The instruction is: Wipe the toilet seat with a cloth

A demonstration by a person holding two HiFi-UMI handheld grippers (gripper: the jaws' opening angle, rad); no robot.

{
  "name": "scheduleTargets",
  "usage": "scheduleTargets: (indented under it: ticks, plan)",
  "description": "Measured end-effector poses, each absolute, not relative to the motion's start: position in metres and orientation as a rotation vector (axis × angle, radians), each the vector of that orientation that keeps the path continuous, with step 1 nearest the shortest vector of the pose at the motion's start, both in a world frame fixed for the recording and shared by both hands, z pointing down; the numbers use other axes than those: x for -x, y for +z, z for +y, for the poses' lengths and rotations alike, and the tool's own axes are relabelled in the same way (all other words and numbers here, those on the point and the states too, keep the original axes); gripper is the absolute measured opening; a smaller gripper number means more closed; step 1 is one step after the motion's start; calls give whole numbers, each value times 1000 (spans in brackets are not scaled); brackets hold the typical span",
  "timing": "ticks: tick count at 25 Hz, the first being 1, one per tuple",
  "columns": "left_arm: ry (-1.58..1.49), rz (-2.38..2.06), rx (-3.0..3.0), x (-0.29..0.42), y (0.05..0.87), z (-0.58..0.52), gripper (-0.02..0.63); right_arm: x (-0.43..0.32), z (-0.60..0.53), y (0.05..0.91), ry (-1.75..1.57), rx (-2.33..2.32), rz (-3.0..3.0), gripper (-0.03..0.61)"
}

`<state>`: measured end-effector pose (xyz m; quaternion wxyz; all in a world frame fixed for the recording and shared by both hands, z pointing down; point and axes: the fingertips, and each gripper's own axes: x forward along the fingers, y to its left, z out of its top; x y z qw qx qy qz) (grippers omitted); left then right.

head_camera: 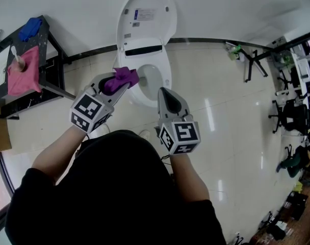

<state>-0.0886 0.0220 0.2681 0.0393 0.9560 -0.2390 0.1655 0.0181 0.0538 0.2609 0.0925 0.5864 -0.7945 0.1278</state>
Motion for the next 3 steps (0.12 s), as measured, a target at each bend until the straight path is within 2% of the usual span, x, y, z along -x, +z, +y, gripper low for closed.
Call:
scheduleTargets:
  ticks: [3]
  plan:
    - [508,-728,-2934,87,267,24,94,-18,56,261,377,-1739,-2361,14]
